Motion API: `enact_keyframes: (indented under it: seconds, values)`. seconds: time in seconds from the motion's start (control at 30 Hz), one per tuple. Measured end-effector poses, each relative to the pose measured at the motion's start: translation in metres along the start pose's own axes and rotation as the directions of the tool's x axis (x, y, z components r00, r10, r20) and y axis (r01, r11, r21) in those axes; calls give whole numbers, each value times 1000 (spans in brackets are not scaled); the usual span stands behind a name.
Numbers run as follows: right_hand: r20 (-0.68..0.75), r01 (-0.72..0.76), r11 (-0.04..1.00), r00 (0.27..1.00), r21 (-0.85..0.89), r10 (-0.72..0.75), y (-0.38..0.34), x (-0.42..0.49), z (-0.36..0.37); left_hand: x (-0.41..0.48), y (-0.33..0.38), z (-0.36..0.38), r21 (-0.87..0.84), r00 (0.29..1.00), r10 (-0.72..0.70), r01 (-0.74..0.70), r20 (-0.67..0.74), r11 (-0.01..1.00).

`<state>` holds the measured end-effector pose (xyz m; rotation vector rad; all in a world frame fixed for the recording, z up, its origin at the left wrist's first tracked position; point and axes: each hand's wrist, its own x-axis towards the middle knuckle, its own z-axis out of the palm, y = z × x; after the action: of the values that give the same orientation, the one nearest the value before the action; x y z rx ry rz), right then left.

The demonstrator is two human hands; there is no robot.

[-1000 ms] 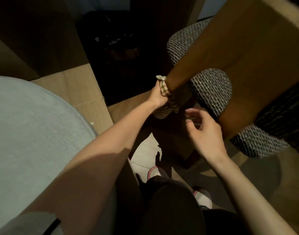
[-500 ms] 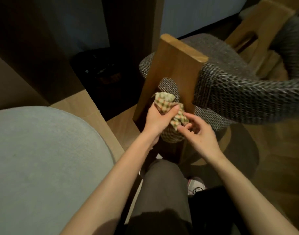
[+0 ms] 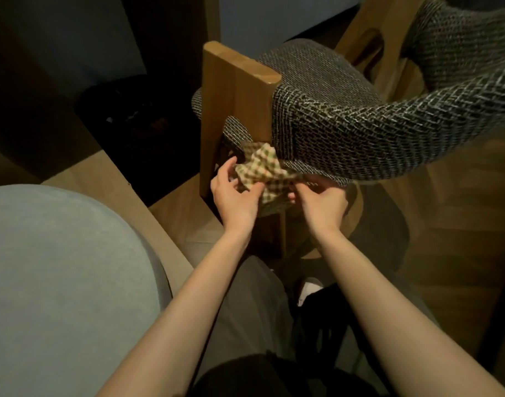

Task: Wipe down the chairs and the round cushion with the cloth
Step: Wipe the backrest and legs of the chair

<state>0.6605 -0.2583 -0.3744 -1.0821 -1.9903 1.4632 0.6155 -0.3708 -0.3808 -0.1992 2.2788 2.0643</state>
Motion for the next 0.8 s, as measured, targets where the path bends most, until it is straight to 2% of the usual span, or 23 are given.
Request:
enact_keyframes:
  seconds: [0.07,0.17,0.3,0.4,0.5,0.57,0.67,0.73,0.8]
  values:
    - [-87,-21,999,996,50,25,0,0,12,5,-3,5,24,995,96,-96,-13,995]
    - [-111,-25,964,992,264,56,-2,0,25,15,-7,12,113,979,181,-192,97,975]
    - [71,125,986,989,107,-132,2,-1,35,27,-13,23,110,975,103,-127,198,986]
    - [150,146,987,979,-66,-135,14,1,41,36,-20,23,127,963,151,-182,223,975]
    - [91,167,976,984,-138,-155,27,3,43,43,-32,16,133,964,130,-163,230,978]
    - [29,124,980,992,-153,-121,32,3,43,47,-43,15,160,972,88,-125,219,979]
    - [-64,123,990,990,-75,-128,32,3,45,53,-56,19,162,978,-25,-10,209,987]
    - [-80,128,992,989,1,-127,33,3,46,57,-62,20,232,969,-74,18,234,973]
    - [-82,114,993,990,-6,-114,37,4,44,58,-68,21,275,950,-116,34,289,961]
